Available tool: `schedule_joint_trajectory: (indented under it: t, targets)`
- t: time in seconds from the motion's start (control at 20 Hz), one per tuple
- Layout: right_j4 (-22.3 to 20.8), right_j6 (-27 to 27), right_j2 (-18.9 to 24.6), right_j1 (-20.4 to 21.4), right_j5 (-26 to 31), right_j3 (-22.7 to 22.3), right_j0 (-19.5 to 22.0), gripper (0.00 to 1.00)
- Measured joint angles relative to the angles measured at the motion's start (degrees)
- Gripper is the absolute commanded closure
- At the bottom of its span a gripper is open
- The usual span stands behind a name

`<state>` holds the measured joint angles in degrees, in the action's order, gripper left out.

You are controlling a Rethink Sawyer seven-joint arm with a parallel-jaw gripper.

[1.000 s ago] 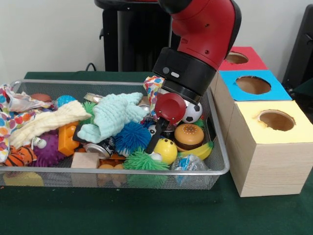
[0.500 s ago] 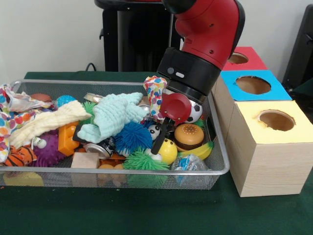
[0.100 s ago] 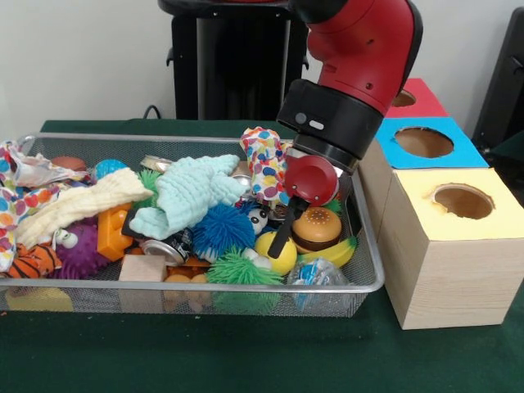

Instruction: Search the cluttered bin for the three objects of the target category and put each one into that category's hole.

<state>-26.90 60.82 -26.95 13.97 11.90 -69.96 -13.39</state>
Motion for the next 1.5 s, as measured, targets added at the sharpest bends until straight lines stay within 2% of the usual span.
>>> schedule_joint_trajectory:
  t: [0.9,1.5]
  targets:
    - [0.0,0.0,0.1,0.3,0.0,0.0,-0.1,1.0]
    - [0.0,0.0,1.0,2.1,0.0,0.0,-1.4,1.0]
